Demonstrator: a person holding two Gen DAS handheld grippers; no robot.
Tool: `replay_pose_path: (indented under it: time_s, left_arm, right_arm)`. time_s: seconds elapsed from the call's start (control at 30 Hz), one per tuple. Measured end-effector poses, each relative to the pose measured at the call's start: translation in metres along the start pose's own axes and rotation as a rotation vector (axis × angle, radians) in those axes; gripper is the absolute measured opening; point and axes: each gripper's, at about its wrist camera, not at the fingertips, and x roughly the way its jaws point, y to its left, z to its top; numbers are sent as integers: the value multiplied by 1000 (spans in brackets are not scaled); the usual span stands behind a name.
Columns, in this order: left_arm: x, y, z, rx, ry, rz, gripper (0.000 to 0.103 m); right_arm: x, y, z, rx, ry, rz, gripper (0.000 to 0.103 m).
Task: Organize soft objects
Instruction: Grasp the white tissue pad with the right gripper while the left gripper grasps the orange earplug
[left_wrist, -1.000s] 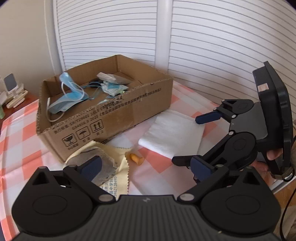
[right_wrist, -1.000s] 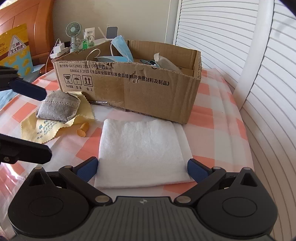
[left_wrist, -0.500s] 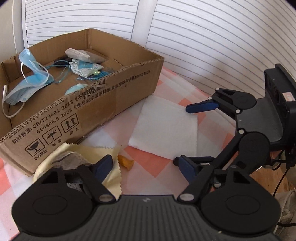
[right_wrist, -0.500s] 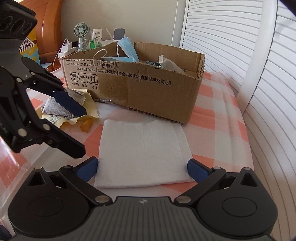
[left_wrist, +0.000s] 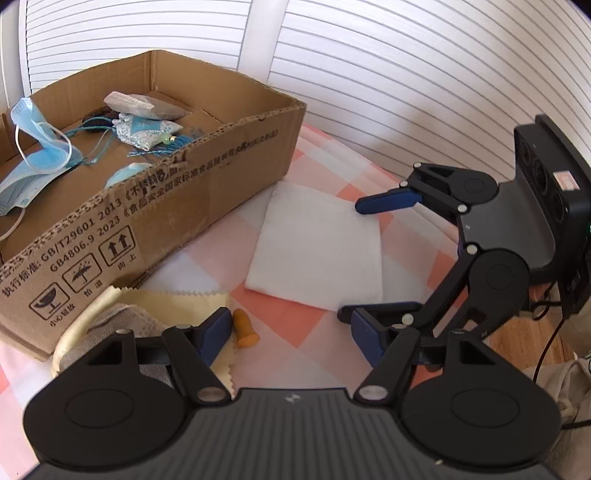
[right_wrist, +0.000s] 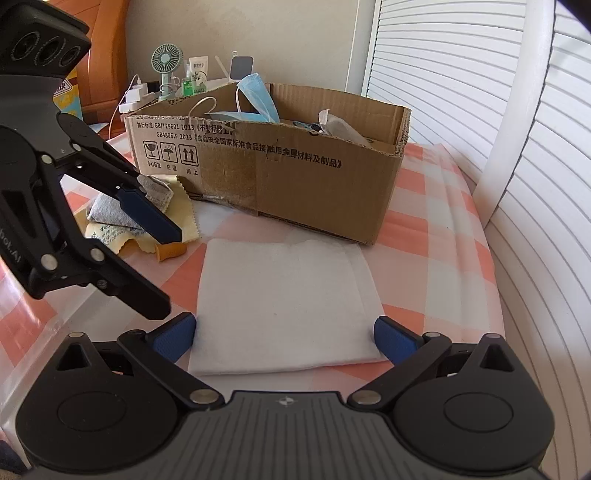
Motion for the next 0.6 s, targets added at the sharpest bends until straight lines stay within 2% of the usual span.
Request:
replay_pose_path:
  time_s: [0.23, 0.27, 0.3, 0.37, 0.47, 0.6]
  left_arm:
    - [-1, -4, -6, -3, 2, 5, 69]
    - [-1, -4, -6, -8, -1, 16, 62]
    - [0, -5, -5, -16, -7, 43, 48]
    - [0, -6, -5, -34, -18, 94, 32]
    - [0, -9, -7, -67, -32, 149, 27]
    - [2, -17, -14, -81, -78, 250, 27]
  right_arm:
    - [-3, -1, -3, 0, 3, -2, 103]
    - [-3, -1, -3, 1, 2, -3, 103]
    - [-3, -1, -2, 1, 3, -5, 103]
    - [-3, 0, -2, 2, 4, -7, 103]
    - [-4, 0, -3, 3, 3, -9, 103]
    - [-4, 1, -3, 4, 2, -13, 103]
